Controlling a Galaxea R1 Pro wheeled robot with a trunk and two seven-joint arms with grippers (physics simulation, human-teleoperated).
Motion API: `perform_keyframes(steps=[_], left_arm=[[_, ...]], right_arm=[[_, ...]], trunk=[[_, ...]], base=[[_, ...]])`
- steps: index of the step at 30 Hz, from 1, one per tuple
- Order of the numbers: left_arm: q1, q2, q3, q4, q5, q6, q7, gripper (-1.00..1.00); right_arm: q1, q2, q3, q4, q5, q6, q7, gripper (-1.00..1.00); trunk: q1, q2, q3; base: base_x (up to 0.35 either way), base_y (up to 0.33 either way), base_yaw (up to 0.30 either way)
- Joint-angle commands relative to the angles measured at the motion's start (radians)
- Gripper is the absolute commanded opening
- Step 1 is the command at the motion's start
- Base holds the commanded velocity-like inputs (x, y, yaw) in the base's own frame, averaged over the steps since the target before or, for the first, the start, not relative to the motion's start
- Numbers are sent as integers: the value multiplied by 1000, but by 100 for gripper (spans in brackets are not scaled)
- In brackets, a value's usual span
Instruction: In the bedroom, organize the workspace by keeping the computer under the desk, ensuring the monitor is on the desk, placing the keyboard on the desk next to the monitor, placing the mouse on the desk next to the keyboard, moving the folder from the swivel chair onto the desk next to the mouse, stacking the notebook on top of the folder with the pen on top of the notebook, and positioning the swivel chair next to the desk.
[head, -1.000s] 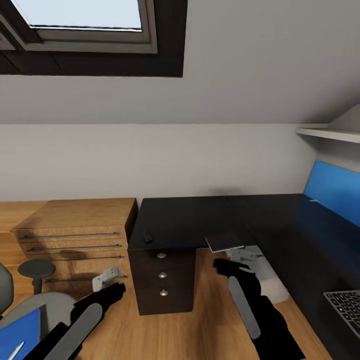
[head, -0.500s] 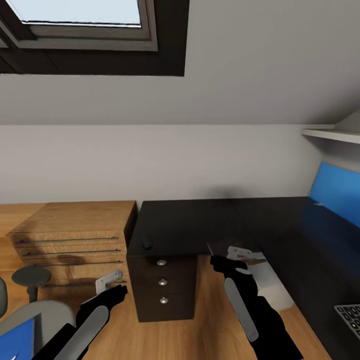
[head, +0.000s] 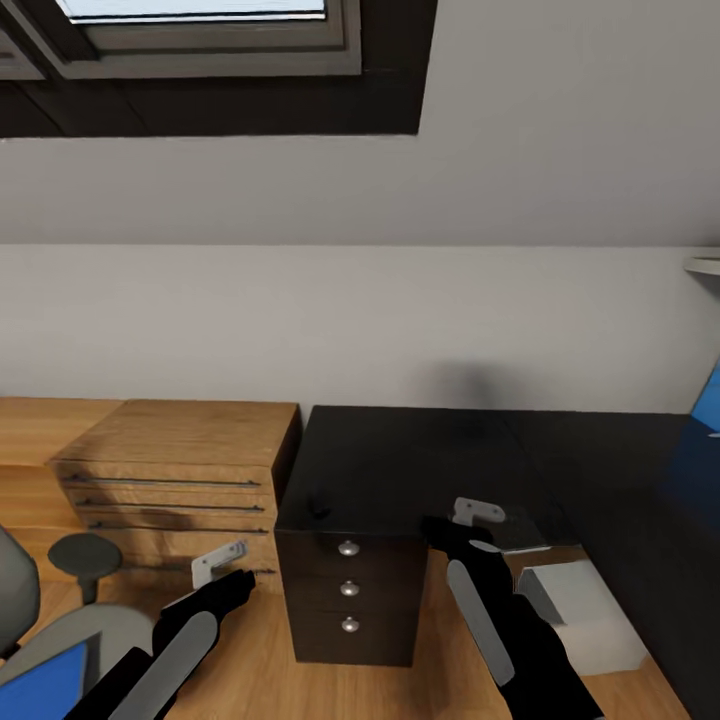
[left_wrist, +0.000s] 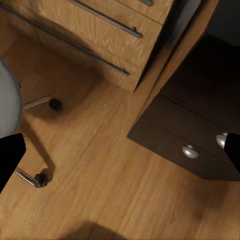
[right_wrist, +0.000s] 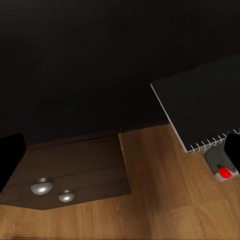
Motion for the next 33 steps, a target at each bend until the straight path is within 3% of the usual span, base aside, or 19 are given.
perform_keyframes(steps=[1, 5, 12, 17, 21, 25, 33], left_arm=[[-1, 1, -3, -1, 4, 4, 6, 100], [-1, 0, -5, -2, 4, 4, 6, 100], [-1, 0, -73, -3, 3, 1, 7, 100], [-1, 1, -77, -3, 2, -1, 7, 100], [-1, 0, -79, -3, 3, -1, 7, 100], [-1, 0, -78, -3, 4, -1, 7, 100], [-1, 0, -78, -3, 4, -2, 7, 100]], right_arm=[[-1, 0, 2, 1, -10, 2, -10, 100], [-1, 0, 4, 11, -10, 1, -8, 100], [-1, 0, 35, 50, -4, 0, 3, 100], [-1, -2, 101, 54, 26, 0, 54, 100], [-1, -2, 140, 54, 75, 0, 115, 100], [-1, -2, 149, 56, 98, 0, 133, 100], [-1, -1, 153, 74, 105, -1, 139, 100]], trunk=[[0, -1, -2], [0, -1, -7], [0, -1, -15], [0, -1, -21], [0, -1, -26], [0, -1, -31], [0, -1, -40]], base=[[29, 0, 206], [7, 0, 204], [0, 0, 183], [151, 0, 174], [208, 0, 170], [54, 0, 170], [7, 0, 170]])
